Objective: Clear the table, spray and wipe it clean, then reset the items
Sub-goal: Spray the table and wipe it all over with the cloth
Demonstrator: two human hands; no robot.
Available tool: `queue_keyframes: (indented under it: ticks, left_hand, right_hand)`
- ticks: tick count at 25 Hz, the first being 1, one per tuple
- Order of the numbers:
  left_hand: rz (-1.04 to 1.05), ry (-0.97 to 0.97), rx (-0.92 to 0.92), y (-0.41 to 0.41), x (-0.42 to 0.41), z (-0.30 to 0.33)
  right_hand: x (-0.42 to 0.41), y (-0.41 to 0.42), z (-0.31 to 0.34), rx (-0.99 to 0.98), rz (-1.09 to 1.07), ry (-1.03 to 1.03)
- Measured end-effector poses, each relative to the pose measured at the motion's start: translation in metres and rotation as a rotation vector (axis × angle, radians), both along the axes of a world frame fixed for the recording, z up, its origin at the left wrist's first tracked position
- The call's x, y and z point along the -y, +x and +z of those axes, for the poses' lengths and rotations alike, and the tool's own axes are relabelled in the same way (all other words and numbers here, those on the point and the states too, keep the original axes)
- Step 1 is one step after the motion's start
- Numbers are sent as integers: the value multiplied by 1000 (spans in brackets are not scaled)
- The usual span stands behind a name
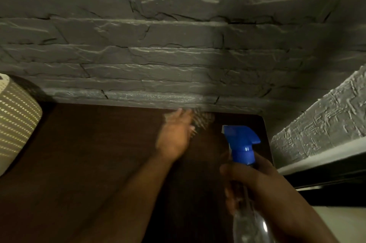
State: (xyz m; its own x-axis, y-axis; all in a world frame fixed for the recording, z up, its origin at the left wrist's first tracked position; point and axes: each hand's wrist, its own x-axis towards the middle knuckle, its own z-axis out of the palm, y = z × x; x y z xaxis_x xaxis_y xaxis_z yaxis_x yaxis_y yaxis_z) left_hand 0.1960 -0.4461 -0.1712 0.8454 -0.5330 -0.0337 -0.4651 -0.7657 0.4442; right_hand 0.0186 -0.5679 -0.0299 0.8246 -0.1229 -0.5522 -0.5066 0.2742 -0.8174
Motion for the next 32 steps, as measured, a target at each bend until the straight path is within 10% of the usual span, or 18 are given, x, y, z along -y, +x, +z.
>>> queue_keyframes:
  ticks: [3, 8, 13, 19, 25, 32]
  left_hand:
    - [362, 14, 25, -9, -7, -11]
    - [-350, 5, 12, -77, -2, -7]
    - [304, -53, 32, 8, -31, -1]
    - [-386, 36, 55, -100, -81, 1]
    - [284, -2, 84, 21, -75, -7]
    - [-507, -40, 29, -54, -93, -10]
  right_hand:
    - [8, -3, 1, -15, -1, -3]
    - [16, -9, -6, -54, 37, -6]
    - [15, -11, -7, -40, 34, 49]
    - [-1, -15, -8, -44, 64, 49]
    - [-21, -16, -14, -49, 40, 52]
    - [-51, -19, -4, -53, 25, 2]
